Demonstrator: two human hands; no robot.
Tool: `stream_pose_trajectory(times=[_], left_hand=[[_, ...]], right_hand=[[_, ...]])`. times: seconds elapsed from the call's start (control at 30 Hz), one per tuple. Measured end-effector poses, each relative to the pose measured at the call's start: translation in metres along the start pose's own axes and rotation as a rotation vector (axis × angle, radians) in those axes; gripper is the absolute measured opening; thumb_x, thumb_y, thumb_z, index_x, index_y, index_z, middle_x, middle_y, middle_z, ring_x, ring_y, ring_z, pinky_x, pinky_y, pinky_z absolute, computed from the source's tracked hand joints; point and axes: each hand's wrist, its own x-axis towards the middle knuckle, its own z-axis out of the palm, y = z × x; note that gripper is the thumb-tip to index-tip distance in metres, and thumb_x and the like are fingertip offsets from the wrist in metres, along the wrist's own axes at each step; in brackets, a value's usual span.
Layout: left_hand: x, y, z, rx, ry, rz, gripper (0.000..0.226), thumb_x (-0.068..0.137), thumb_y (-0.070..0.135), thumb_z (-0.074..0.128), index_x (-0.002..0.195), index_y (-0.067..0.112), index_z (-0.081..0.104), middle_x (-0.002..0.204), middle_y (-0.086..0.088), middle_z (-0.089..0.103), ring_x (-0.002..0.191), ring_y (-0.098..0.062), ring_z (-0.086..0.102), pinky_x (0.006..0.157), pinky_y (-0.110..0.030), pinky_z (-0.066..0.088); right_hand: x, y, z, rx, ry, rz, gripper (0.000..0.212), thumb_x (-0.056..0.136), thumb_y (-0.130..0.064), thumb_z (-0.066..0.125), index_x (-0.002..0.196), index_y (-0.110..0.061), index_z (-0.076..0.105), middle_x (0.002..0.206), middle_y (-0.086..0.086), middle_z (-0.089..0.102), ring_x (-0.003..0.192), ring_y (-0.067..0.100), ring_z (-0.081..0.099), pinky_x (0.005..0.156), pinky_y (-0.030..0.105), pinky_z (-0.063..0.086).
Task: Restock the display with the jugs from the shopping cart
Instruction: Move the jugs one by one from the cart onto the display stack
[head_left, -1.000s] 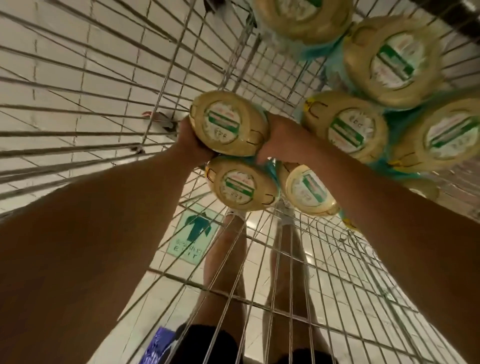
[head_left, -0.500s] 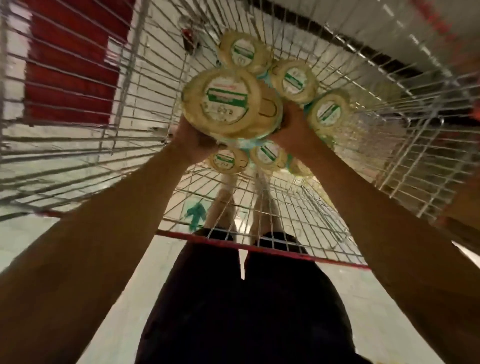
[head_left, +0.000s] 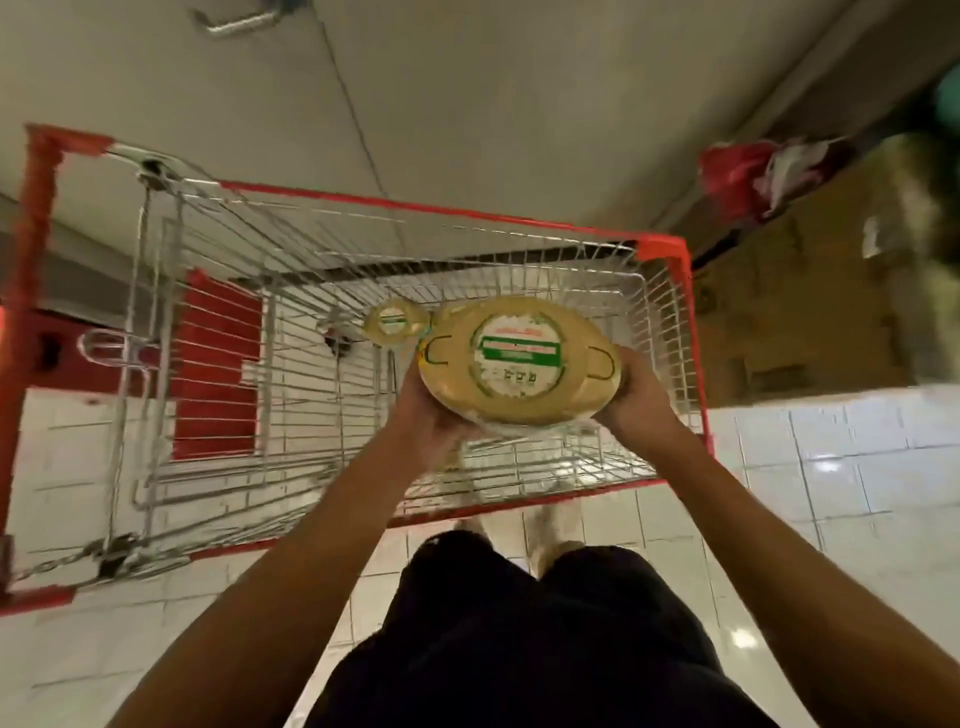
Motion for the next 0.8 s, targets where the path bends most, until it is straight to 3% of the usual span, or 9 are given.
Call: stream_pose_trajectory(times=[0.13,0.2,0.27,0.4,0.47,0.53,0.67,0.8], left_hand=[[-0.009,-0.045,0.072,0.090,-0.041,-0.014,0.061,0.108,0.051,0.032,0.098,0.025,0.086,0.109,-0.006,0.080,0.092,-0.024,0.079,0.067,-0.041,0.064],[-0.013,-0.075,0.109,0.181,-0.023,-0.035,0.057,0.105,0.057,0.036,0.116,0.022,0.080,0.120,-0.009,0.077,0.100,-0.028,0.077,0.072,-0.044,0.063],[-0.016,-0.110,0.147,0.258,-0.051,-0.059,0.058,0.104,0.061,0.036,0.128,0.020,0.071,0.123,-0.009,0.076,0.108,-0.031,0.072,0.076,-0.047,0.062],[-0.021,-0.181,0.221,0.395,-0.143,-0.052,0.061,0.102,0.067,0.037,0.120,0.025,0.079,0.122,-0.007,0.076,0.103,-0.027,0.077,0.071,-0.048,0.064],[-0.022,-0.207,0.258,0.451,-0.197,-0.024,0.059,0.102,0.069,0.036,0.114,0.032,0.081,0.123,-0.004,0.076,0.107,-0.024,0.075,0.075,-0.049,0.063],[-0.021,-0.229,0.291,0.499,-0.229,0.034,0.060,0.103,0.070,0.032,0.118,0.035,0.078,0.128,-0.003,0.074,0.113,-0.024,0.073,0.082,-0.051,0.062],[-0.014,-0.260,0.356,0.527,-0.302,0.107,0.064,0.105,0.069,0.028,0.145,0.030,0.059,0.139,-0.005,0.068,0.123,-0.029,0.067,0.084,-0.052,0.061],[-0.005,-0.275,0.423,0.557,-0.318,0.150,0.068,0.104,0.071,0.020,0.146,0.032,0.056,0.135,-0.002,0.071,0.124,-0.028,0.067,0.091,-0.056,0.059]], right_hand=[[-0.070,-0.005,-0.060,0.048,0.269,-0.136,0.027,0.079,-0.021,0.080,0.104,-0.011,0.076,0.099,0.005,0.080,0.098,0.021,0.076,0.088,0.039,0.063],[-0.107,-0.001,-0.096,0.060,0.368,-0.164,0.033,0.082,-0.018,0.079,0.107,0.001,0.075,0.101,0.017,0.079,0.100,0.033,0.076,0.089,0.047,0.063],[-0.145,0.005,-0.135,0.075,0.430,-0.186,0.032,0.085,-0.019,0.076,0.109,0.003,0.074,0.102,0.018,0.079,0.100,0.035,0.076,0.086,0.044,0.064],[-0.215,0.003,-0.214,0.094,0.494,-0.192,0.021,0.088,-0.011,0.075,0.108,-0.018,0.076,0.101,0.001,0.081,0.098,0.020,0.077,0.085,0.030,0.061],[-0.242,-0.005,-0.251,0.076,0.509,-0.190,0.022,0.088,-0.018,0.074,0.102,-0.035,0.078,0.096,-0.006,0.081,0.093,0.012,0.076,0.081,0.024,0.060],[-0.262,-0.014,-0.287,0.062,0.529,-0.195,0.020,0.086,-0.026,0.072,0.099,-0.041,0.078,0.095,-0.010,0.080,0.093,0.009,0.076,0.080,0.023,0.060],[-0.283,-0.017,-0.356,0.041,0.628,-0.264,0.034,0.086,-0.011,0.072,0.119,-0.015,0.073,0.109,0.000,0.079,0.106,0.020,0.075,0.090,0.043,0.063],[-0.283,-0.017,-0.421,0.077,0.685,-0.255,0.046,0.085,-0.006,0.067,0.131,-0.002,0.066,0.121,0.015,0.075,0.114,0.037,0.071,0.093,0.061,0.058]])
